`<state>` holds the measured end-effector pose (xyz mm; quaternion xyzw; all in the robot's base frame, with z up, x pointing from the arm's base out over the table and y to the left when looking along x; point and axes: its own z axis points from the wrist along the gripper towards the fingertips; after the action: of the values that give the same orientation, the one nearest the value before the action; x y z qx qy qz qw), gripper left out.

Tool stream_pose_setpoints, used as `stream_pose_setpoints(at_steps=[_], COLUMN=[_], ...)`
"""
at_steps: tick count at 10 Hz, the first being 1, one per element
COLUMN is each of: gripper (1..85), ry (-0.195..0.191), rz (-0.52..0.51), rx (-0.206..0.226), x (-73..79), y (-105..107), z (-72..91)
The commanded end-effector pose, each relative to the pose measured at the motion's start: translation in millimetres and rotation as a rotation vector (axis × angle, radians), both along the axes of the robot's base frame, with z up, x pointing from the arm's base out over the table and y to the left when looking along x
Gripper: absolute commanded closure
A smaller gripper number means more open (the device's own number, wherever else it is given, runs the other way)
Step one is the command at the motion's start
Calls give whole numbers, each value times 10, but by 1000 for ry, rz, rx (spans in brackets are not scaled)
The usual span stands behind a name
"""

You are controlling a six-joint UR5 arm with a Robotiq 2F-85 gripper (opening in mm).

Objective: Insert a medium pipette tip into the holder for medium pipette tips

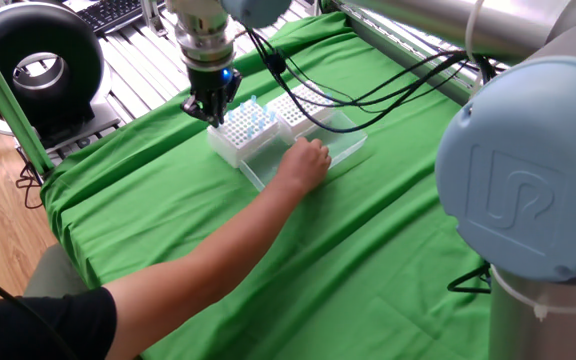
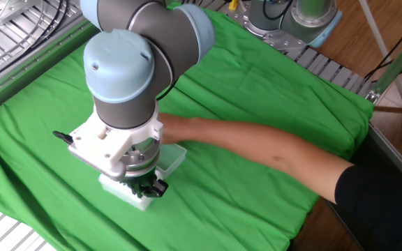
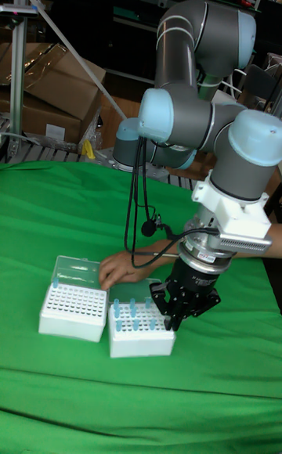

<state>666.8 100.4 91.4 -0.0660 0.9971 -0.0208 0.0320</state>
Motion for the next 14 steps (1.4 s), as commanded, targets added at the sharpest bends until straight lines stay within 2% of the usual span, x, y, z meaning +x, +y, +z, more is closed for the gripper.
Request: stream_pose_setpoints(at_steps=[1, 4, 7, 11, 14], gripper=[847, 847, 847, 847, 847], ry=[34, -44, -83, -91, -69], rz=[-7, 2, 28, 40, 36], rx=[3, 44, 61, 54, 39], x=[-93, 86, 156, 164, 105], y=[20, 55, 11, -22, -18], z=[213, 80, 22, 36, 123])
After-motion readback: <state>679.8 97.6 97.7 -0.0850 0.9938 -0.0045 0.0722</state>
